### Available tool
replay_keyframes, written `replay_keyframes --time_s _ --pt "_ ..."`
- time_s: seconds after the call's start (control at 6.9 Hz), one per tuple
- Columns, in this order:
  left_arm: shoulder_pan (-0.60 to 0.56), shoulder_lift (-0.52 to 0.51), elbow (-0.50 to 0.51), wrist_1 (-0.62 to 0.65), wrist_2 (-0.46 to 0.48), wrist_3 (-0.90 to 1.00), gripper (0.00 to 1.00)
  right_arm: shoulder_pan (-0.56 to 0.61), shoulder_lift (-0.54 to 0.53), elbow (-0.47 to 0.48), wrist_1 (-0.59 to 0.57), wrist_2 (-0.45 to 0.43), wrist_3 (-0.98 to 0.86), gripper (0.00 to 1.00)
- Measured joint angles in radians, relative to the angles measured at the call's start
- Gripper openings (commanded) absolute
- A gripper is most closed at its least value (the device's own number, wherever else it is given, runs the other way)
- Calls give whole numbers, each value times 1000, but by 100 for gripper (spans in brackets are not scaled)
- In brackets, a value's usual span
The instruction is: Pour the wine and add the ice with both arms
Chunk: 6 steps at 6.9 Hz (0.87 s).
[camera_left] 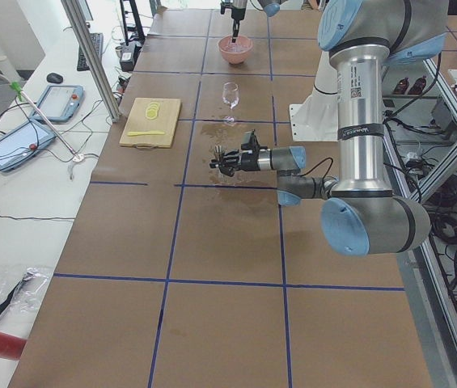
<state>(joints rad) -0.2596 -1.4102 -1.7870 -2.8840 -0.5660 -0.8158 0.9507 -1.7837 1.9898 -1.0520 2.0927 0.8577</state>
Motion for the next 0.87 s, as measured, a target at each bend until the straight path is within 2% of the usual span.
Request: replay_keyframes --time_s 0.29,0.58,0.87 --pt "10 -9 27 6 0 -80 0 36 -2 37 0 6 1 0" --pt "36 -54 99 9 8 -176 0 58 -2 69 0 22 3 0" --pt "80 -73 145 8 78 -235 0 91 4 89 0 58 8 0"
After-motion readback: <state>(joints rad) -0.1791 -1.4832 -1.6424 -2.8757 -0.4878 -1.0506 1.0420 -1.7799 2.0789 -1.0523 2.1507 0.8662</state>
